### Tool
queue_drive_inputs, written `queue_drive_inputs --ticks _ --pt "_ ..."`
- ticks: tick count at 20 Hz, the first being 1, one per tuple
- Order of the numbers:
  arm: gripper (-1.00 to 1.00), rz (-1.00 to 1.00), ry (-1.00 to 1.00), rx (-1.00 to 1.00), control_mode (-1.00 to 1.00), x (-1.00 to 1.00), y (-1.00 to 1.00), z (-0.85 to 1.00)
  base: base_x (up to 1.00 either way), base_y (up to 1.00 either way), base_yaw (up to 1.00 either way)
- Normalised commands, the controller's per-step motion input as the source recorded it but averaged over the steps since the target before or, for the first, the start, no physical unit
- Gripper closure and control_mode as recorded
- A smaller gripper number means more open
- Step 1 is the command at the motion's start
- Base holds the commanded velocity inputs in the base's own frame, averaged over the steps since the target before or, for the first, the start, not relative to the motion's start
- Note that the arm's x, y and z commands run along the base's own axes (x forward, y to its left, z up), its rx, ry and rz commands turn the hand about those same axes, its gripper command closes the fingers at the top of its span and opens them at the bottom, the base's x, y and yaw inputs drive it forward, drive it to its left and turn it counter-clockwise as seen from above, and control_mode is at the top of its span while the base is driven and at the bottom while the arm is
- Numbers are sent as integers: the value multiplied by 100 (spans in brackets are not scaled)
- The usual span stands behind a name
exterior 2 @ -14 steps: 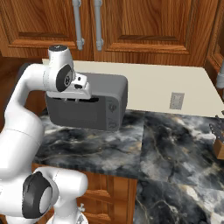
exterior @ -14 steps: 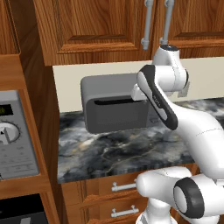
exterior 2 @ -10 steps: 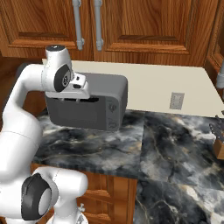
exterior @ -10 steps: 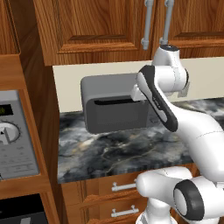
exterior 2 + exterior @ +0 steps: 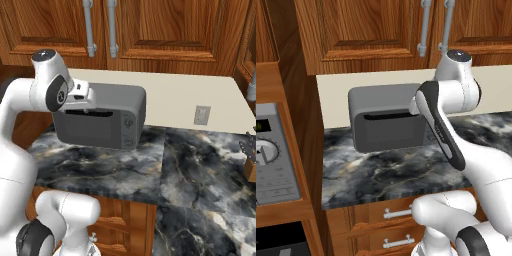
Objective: Move the bowls from the cabinet to the plates on the dining table.
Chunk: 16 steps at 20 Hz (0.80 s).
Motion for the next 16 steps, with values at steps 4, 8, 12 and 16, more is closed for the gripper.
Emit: queue_drive_inputs --ticks 4,8,12,16 --pt "-100 0 -16 -6 -100 -21 0 37 0 0 0" --pt "-100 0 -15 -6 -100 -17 0 38 0 0 0" --pt "-100 0 -15 -4 -100 -16 0 41 0 0 0" --pt "-100 0 -15 -2 -100 -13 0 42 0 0 0"
